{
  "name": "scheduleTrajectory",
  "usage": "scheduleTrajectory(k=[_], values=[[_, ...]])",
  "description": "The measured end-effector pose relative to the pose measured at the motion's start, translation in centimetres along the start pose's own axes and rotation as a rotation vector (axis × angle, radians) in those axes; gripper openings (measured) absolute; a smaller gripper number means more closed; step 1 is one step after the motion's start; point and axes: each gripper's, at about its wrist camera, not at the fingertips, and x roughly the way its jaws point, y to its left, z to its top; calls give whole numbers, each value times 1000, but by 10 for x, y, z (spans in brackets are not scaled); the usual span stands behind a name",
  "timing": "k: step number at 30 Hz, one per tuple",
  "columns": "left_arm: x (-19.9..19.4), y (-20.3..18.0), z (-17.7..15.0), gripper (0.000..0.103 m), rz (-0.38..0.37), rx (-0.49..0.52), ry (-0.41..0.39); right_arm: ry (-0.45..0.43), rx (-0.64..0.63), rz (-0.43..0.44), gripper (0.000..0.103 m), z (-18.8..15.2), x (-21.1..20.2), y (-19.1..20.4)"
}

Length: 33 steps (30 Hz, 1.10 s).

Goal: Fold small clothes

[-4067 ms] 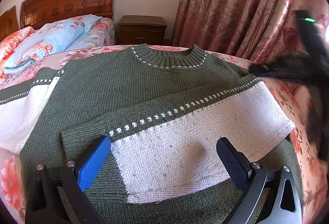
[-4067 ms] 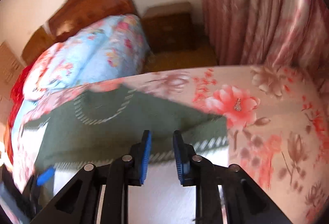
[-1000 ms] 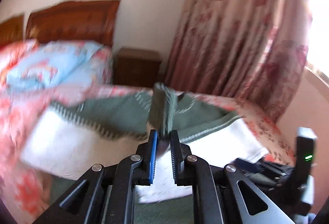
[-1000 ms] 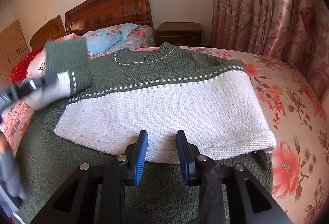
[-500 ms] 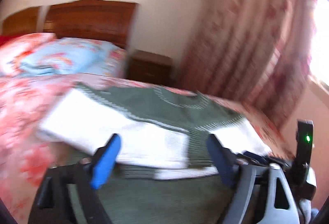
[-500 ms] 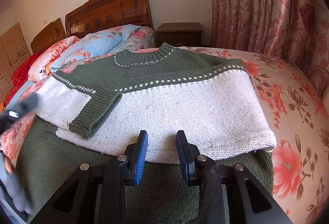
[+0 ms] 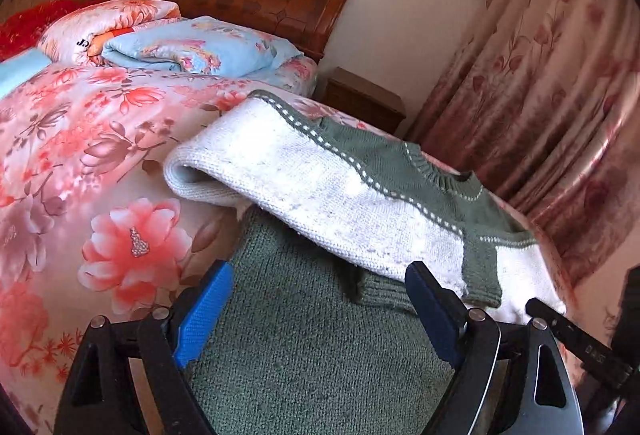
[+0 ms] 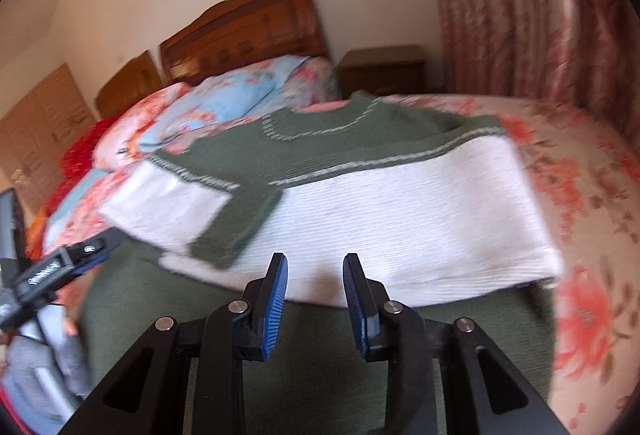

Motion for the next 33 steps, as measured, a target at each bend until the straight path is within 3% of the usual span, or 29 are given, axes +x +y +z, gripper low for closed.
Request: scheduleTrajectory(k=[3, 5, 7, 13, 14, 16, 17, 20, 26, 33], values=[[-11, 9, 2, 103, 3, -42, -55, 28, 18, 75, 32, 8, 9, 15], [-16, 13, 4, 103, 8, -71, -88, 104, 48, 118, 39, 15, 27, 24], [-19, 16, 6, 103, 14, -93, -104, 176, 69, 108, 41, 17, 48, 31], [-20, 19, 6, 103, 18, -111, -121, 196, 47, 75, 45, 26, 68, 53], [-19, 19, 6, 103, 17, -116, -120, 193, 35, 71, 42, 26, 69, 54], [-18, 21, 6, 103, 14, -128, -119, 189, 28, 89, 19, 25, 68, 53], [-18, 22, 6, 103, 15, -135, -119, 179, 33, 99, 13, 24, 66, 51], [-17, 23, 6, 103, 16, -147, -115, 71, 31, 141, 11, 26, 40, 46], [-15, 25, 6, 103, 14, -156, -110, -149, 57, 79, 11, 44, -23, 19], [-11, 28, 7, 103, 11, -172, -93, -137, 194, -9, 11, 33, -35, -49]])
